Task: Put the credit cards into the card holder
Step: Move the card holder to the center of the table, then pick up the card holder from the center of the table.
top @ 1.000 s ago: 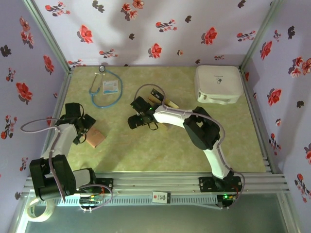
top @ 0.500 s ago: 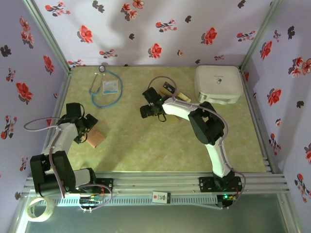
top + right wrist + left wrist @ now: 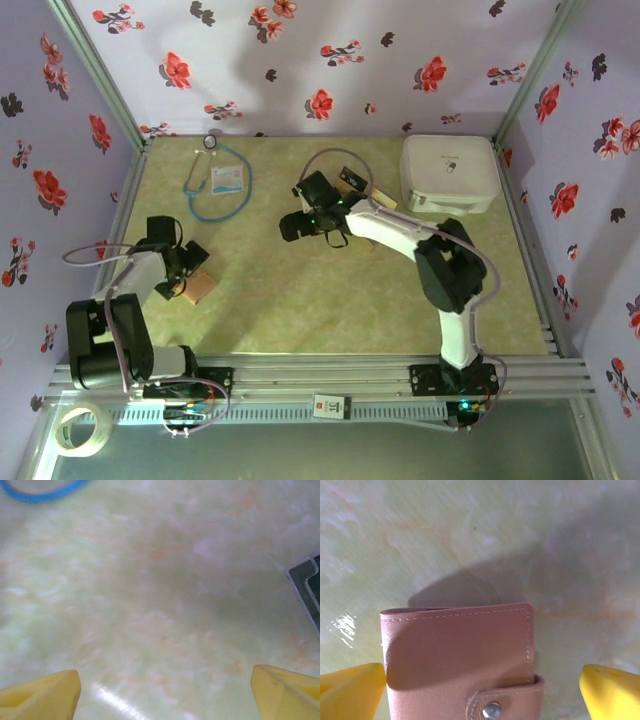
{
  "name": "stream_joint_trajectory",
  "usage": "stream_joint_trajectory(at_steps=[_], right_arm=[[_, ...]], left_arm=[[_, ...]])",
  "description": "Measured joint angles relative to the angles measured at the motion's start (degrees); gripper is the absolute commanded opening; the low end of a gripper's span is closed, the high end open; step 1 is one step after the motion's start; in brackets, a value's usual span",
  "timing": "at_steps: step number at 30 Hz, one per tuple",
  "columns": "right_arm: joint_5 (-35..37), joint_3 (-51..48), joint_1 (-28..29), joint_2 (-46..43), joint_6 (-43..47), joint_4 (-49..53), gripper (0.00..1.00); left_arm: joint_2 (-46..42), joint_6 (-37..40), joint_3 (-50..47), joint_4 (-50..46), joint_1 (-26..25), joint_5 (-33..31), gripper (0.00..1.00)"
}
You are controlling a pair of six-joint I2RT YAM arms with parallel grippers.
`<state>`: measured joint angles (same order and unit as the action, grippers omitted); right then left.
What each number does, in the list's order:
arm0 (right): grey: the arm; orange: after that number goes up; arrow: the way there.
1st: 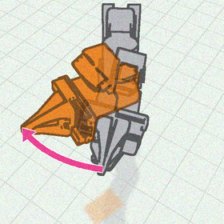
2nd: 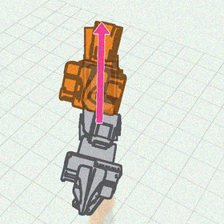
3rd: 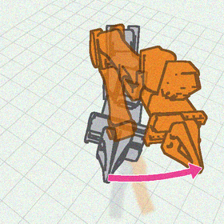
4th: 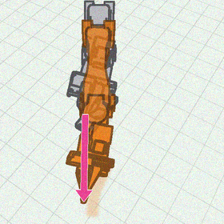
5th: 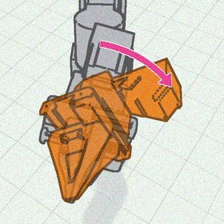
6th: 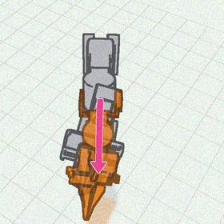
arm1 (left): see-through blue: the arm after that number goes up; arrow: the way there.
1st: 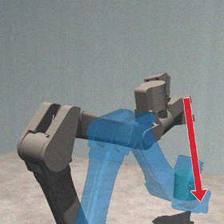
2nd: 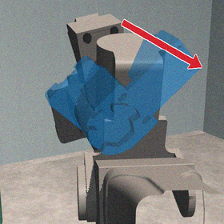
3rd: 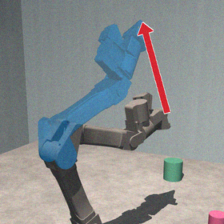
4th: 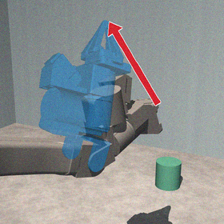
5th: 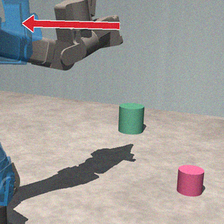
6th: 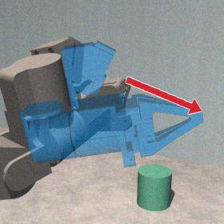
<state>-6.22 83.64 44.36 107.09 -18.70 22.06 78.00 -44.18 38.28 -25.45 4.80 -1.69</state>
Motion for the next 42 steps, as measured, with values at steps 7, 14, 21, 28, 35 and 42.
stream_joint_trajectory(at_steps=[7,14,21,28,35,42], right_arm=[[-1.36,-10.14,-0.11,-9.7,-2.4,-2.89,0.89],[-1.29,-20.26,-1.4,-14.14,-4.83,-3.87,0.9],[-1.29,-26.12,-3.61,-19.08,-7.26,-4.57,0.91],[-1.53,-29.53,-4.42,-23.85,-10.67,-5.14,0.97],[-4.72,-33.48,-4.42,-25.09,-15.19,-8.61,0.91],[-9.11,-35.95,-2.36,-21.05,-21.77,-17.16,0.84]], left_arm=[[1.84,-0.87,-0.02,2.12,-5.51,-1.29,1.0],[4.39,-5.27,2.8,5.49,-16.48,-0.59,1.0],[9.49,-10.95,8.04,8.92,-27.02,-0.59,1.0],[9.68,-13.49,14.73,9.03,-33.7,-0.59,1.0],[6.01,-9.7,17.22,0.2,-33.48,-4.74,1.0],[5.66,-2.03,17.9,-6.19,-29.77,-8.39,1.0]])
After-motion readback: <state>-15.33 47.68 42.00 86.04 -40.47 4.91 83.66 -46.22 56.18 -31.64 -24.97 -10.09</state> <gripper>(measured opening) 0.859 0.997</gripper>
